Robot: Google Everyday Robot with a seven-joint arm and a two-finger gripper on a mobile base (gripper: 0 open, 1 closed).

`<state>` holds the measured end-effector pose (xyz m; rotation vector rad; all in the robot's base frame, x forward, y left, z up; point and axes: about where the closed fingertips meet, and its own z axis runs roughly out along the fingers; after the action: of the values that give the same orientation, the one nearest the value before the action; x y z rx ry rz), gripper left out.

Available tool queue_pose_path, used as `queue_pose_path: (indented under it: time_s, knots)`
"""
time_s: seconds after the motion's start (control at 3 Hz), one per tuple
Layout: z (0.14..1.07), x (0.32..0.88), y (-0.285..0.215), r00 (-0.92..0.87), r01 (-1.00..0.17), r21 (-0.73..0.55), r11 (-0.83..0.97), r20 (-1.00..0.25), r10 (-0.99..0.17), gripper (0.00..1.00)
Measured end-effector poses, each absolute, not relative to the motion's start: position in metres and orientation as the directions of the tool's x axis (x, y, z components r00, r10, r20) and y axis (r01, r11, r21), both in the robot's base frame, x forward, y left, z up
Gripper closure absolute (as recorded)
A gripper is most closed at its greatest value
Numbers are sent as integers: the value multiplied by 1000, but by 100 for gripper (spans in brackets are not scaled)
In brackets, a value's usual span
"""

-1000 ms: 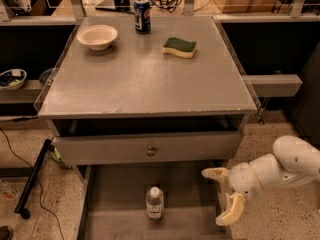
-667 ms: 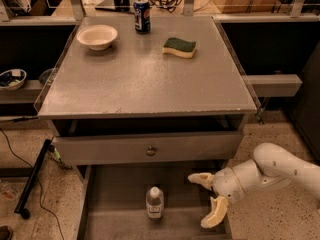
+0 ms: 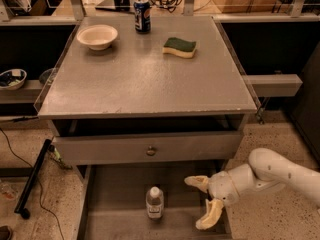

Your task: Pick blue plastic bottle from middle drawer and place on counter

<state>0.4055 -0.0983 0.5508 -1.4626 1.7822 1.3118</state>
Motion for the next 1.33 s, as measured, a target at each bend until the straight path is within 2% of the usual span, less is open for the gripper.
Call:
queue_pose_path:
  time_s: [0.67,1.33]
  knots:
    - [537,415,-79,-319,-929,367,-35,-847,-425,0]
    - [518,430,-57,-346,-935,352,39,-886,-307,0]
